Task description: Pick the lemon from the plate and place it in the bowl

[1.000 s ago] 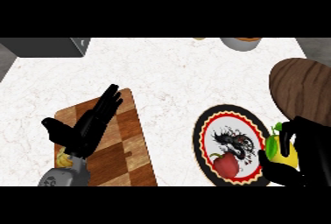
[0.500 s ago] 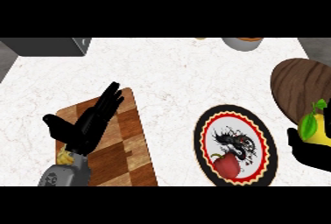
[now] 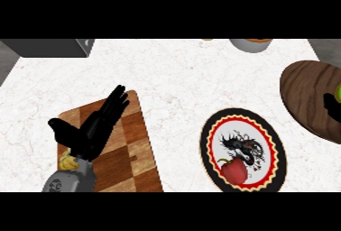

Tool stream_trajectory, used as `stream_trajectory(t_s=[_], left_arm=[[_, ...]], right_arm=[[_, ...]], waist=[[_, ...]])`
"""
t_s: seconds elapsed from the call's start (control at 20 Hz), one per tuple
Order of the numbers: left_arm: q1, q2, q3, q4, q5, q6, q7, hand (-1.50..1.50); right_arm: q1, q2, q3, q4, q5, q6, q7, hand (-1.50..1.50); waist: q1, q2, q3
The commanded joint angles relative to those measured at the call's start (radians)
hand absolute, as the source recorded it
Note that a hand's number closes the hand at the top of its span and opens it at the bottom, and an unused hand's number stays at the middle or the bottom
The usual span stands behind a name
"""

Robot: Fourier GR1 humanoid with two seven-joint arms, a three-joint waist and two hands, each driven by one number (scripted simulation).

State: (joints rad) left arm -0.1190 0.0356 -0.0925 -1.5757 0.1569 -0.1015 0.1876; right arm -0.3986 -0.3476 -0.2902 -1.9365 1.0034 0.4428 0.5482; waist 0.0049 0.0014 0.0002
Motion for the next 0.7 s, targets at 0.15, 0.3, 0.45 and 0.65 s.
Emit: stream_trajectory(t_s=[0.15,0.3,0.45,0.65], left_arm=[[0.014,0.012,0.016,0.000,0.023,-0.036,-0.014,0.00],[-0.086,-0.016,0.010,0.078,-0.016,0.004,-0.009,0.00],[-0.038,0.002,0.015,0.048,0.000,-0.027,-0.029,0.00],[-0.094,0.006,0.036,0.061,0.010,-0.012,0.013,0.00]], right_arm=[[-0.072,-0.090,-0.080,0.390,0.006,-0.238,-0.206,1.50],[-0.131,-0.155,-0.100,0.591,0.015,-0.304,-0.299,1.50],[-0.173,-0.147,-0.044,0.764,0.133,-0.462,-0.314,1.50],[-0.207,-0.209,-0.048,0.980,0.168,-0.497,-0.372,1.50]], waist=[[0.008,0.003,0.000],[0.007,0.006,0.001],[0.026,0.011,0.001],[0.023,0.012,0.001]])
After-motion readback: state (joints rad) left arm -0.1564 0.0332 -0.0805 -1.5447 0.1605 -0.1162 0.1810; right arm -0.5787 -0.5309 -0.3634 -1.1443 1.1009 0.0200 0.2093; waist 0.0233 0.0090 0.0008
